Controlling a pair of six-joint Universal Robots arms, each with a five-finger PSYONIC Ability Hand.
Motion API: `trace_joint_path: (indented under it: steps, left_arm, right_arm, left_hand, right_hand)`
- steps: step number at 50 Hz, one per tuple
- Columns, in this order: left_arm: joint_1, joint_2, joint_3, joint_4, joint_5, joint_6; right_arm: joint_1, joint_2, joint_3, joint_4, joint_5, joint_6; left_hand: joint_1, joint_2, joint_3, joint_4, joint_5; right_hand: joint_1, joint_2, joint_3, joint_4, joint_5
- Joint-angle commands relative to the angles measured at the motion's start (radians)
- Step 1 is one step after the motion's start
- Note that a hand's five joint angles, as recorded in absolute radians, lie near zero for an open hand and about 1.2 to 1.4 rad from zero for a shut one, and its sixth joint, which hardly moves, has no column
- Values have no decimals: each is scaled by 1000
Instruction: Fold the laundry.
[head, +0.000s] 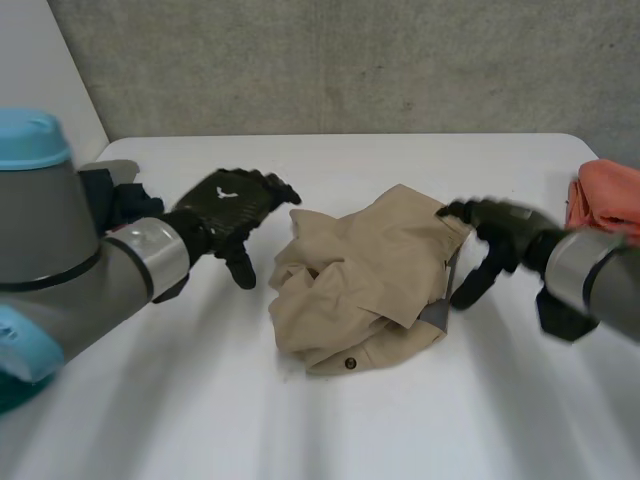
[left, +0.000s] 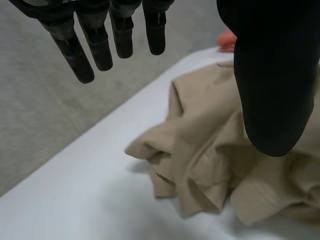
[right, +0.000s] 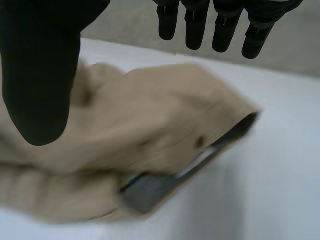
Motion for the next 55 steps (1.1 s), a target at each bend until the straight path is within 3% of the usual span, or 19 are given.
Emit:
trace_joint_path:
  steps: [1, 5, 11, 12, 15, 16, 20, 23, 28, 32, 36, 40, 46, 50, 55]
  left_arm:
    - [-12, -180, 147, -61, 72, 74]
    - [-45, -250, 197, -87, 85, 74]
    - [-87, -304, 214, -83, 46, 77]
    - [-93, -312, 222, -71, 17, 74]
    - [-96, -315, 239, -43, -47, 62]
    - [-99, -309, 249, -20, -104, 42]
    - [-110, -243, 260, 12, -219, -22]
    - [-118, -162, 250, 6, -238, -53]
    - [-125, 63, 220, 0, -234, -78]
    - [-125, 192, 210, -21, -286, -65]
    - [-128, 242, 176, -110, -343, 0]
    - [-153, 216, 99, -196, -345, 88]
    - [-156, 86, 87, -117, -353, 107]
    - [-122, -32, 176, 24, -388, 133]
    - [-78, -141, 395, 239, -417, 194]
  right_arm:
    - [89, -7, 213, -251, -50, 92]
    - [156, 65, 241, -429, 14, 101]
    - [210, 183, 186, -475, 136, 86]
    - [215, 199, 174, -475, 153, 84]
    - [227, 245, 126, -472, 196, 83]
    - [227, 252, 106, -471, 209, 81]
    - [217, 205, 51, -453, 226, 41]
    - [206, 131, 14, -423, 220, -28]
    - [177, 6, -143, -307, 193, -309]
    - [157, 4, -298, -139, 193, -519]
    - [138, 38, -435, 26, 196, -637]
    - [140, 94, -503, 97, 154, -666]
    - [163, 203, -495, 91, 130, -715]
    - [170, 303, -533, 20, 186, -732]
    - [167, 406, -679, -295, 340, -681]
  left_hand:
    - [-14, -2, -16, -1, 8]
    - [27, 39, 25, 40, 49]
    - [174, 185, 171, 187, 195]
    - [366, 378, 364, 379, 388]
    - [886, 898, 884, 899, 908]
    - [1129, 1140, 1126, 1141, 1150]
    - [1131, 1143, 1129, 1144, 1152]
    - [1131, 1143, 1129, 1144, 1152]
    - [1131, 1143, 1129, 1144, 1152]
    - [1131, 1143, 1129, 1144, 1152]
    - [1131, 1143, 1129, 1144, 1152]
    - [1131, 1143, 1129, 1144, 1152]
    - [1131, 1143, 1129, 1144, 1152]
    - [1131, 1143, 1129, 1144, 1152]
    - [1131, 1143, 1129, 1144, 1152]
  right_hand:
    - [49, 58, 60, 64, 44]
    - [119, 128, 130, 134, 114]
    - [269, 278, 280, 284, 264]
    - [321, 331, 333, 336, 316]
    - [843, 852, 854, 858, 838]
    - [1176, 1186, 1188, 1191, 1171]
    - [1180, 1189, 1191, 1195, 1175]
    - [1180, 1189, 1191, 1195, 1175]
    - [1180, 1189, 1191, 1195, 1175]
    - [1180, 1189, 1191, 1195, 1175]
    - [1180, 1189, 1191, 1195, 1175]
    - [1180, 1189, 1191, 1195, 1175]
    - [1180, 1189, 1191, 1195, 1175]
    - [1180, 1189, 1191, 1195, 1175]
    - [1180, 1189, 1191, 1195, 1175]
